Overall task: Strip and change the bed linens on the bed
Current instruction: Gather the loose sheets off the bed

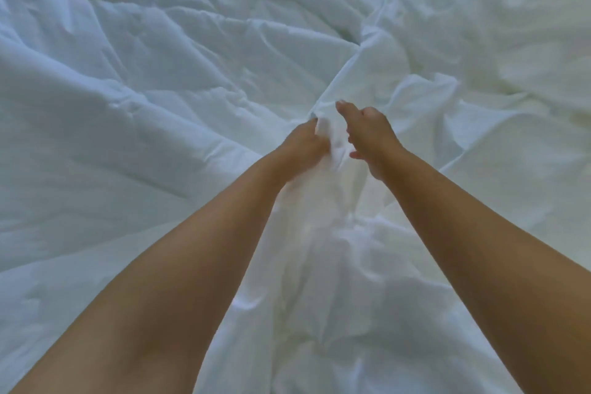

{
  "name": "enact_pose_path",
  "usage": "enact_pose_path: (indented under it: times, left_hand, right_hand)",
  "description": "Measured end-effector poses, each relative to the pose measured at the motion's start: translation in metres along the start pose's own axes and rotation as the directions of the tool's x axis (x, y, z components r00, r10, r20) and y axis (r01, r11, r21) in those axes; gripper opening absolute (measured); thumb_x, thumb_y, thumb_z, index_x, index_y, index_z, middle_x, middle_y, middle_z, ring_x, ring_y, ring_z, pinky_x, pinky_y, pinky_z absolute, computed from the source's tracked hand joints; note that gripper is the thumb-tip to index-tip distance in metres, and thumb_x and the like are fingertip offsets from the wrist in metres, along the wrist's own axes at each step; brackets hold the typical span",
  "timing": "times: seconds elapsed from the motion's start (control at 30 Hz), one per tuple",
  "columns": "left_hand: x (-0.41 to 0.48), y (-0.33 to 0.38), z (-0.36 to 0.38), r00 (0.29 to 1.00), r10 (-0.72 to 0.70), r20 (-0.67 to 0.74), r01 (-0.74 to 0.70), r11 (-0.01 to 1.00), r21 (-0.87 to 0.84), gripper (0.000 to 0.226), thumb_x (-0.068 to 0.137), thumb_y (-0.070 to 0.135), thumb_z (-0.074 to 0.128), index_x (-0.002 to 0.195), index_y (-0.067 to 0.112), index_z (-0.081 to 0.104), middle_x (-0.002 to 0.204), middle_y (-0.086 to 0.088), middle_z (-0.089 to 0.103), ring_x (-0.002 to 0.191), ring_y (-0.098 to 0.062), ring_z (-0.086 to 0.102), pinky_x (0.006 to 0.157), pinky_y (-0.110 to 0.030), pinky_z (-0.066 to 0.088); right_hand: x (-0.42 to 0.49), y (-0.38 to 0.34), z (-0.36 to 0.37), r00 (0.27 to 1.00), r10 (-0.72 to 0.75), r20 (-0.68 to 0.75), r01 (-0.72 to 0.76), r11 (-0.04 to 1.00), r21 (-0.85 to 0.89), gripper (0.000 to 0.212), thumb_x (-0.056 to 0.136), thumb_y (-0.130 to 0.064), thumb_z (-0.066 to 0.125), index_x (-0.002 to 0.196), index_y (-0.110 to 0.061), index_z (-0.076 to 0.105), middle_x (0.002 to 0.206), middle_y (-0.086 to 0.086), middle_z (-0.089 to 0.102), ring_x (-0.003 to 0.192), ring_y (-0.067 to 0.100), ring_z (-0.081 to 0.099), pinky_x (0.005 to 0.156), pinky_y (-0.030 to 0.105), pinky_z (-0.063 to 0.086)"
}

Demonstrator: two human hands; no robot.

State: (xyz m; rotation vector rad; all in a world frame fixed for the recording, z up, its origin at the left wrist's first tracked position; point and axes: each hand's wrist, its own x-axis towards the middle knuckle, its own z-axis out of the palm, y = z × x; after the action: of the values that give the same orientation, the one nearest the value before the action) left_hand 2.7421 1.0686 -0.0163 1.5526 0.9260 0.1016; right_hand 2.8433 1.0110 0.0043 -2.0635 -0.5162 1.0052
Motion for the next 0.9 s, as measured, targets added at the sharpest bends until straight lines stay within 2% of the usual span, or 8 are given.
enact_pose_path:
  times: [0.1,0.2,0.23,0.4,0.53,0.7,0.8,0.9]
  left_hand:
    - [-0.012,0.011,0.021,0.962,0.233,0.142,-0.271,0.882,0.386,0.039,0.095,0.018,0.037,0.130,0.027,0.051,0.101,0.002,0.059,0.094,-0.020,0.056,0.071,-0.026,0.040]
    - [-0.037,-0.009,0.007,0.934,0.207,0.292,-0.355,0.649,0.673,0.049,0.091,0.017,0.039,0.131,0.045,0.045,0.091,-0.001,0.057,0.087,-0.025,0.056,0.062,-0.025,0.035]
    - [-0.046,-0.016,-0.003,0.937,0.156,0.313,-0.338,0.632,0.698,0.056,0.089,0.018,0.040,0.130,0.057,0.040,0.100,-0.001,0.061,0.093,-0.024,0.057,0.068,-0.026,0.039]
    - [-0.054,-0.039,-0.061,0.999,0.037,-0.005,-0.033,0.929,0.367,0.057,0.072,0.031,0.044,0.095,0.084,0.038,0.114,0.033,0.053,0.093,0.013,0.054,0.073,-0.003,0.041]
    - [-0.040,-0.089,-0.092,0.943,-0.138,-0.303,0.272,0.843,0.464,0.056,0.085,0.025,0.058,0.136,0.039,0.037,0.118,-0.002,0.059,0.099,-0.023,0.056,0.073,-0.027,0.040]
    - [-0.076,-0.144,-0.088,0.783,-0.301,-0.544,0.355,0.935,-0.005,0.065,0.086,0.038,0.065,0.139,0.021,0.032,0.129,-0.002,0.053,0.108,-0.022,0.056,0.088,-0.034,0.046]
    - [-0.109,-0.158,-0.071,0.782,-0.386,-0.490,0.357,0.921,-0.156,0.077,0.068,0.050,0.075,0.130,0.024,0.037,0.112,0.009,0.055,0.094,-0.009,0.059,0.075,-0.028,0.050]
    - [-0.142,-0.180,-0.057,0.804,-0.492,-0.332,0.467,0.870,-0.160,0.044,0.066,0.038,0.078,0.102,0.020,0.061,0.104,-0.003,0.068,0.080,-0.010,0.066,0.060,-0.024,0.053]
  right_hand:
    - [0.026,-0.006,-0.019,0.968,0.170,0.183,-0.203,0.963,0.178,0.060,0.080,-0.051,0.064,0.123,-0.012,0.050,0.111,0.005,0.056,0.099,0.024,0.057,0.089,0.039,0.048]
    - [0.037,-0.008,-0.017,0.976,0.133,0.174,-0.163,0.972,0.169,0.005,0.080,-0.001,0.057,0.083,-0.004,0.054,0.075,0.007,0.046,0.068,0.023,0.048,0.065,0.028,0.040]
    - [0.038,-0.010,-0.011,0.979,0.115,0.170,-0.144,0.974,0.174,0.014,0.077,0.009,0.047,0.075,-0.004,0.051,0.068,0.007,0.043,0.064,0.024,0.045,0.061,0.029,0.037]
    - [0.024,-0.040,0.041,0.918,-0.154,0.366,-0.165,0.690,0.705,0.035,0.087,0.008,0.033,0.090,-0.011,0.062,0.056,-0.001,0.063,0.050,0.013,0.061,0.049,0.025,0.049]
    - [0.027,-0.015,0.062,0.909,-0.039,0.415,-0.048,0.979,0.196,0.030,0.086,0.000,0.042,0.113,-0.012,0.048,0.096,0.004,0.057,0.086,0.020,0.055,0.069,0.028,0.047]
    - [-0.025,0.050,0.092,0.853,-0.054,0.520,0.129,0.986,-0.109,0.055,0.088,-0.023,0.052,0.140,-0.020,0.033,0.126,0.004,0.049,0.105,0.016,0.051,0.082,0.027,0.041]
    - [-0.070,0.087,0.103,0.817,-0.106,0.567,0.412,0.795,-0.445,0.056,0.088,-0.030,0.051,0.139,-0.018,0.033,0.136,0.007,0.039,0.123,0.027,0.038,0.097,0.036,0.034]
    - [-0.112,0.111,0.106,0.770,-0.255,0.585,0.624,0.492,-0.607,0.056,0.088,-0.034,0.048,0.139,-0.016,0.031,0.139,0.006,0.034,0.126,0.027,0.032,0.104,0.037,0.025]
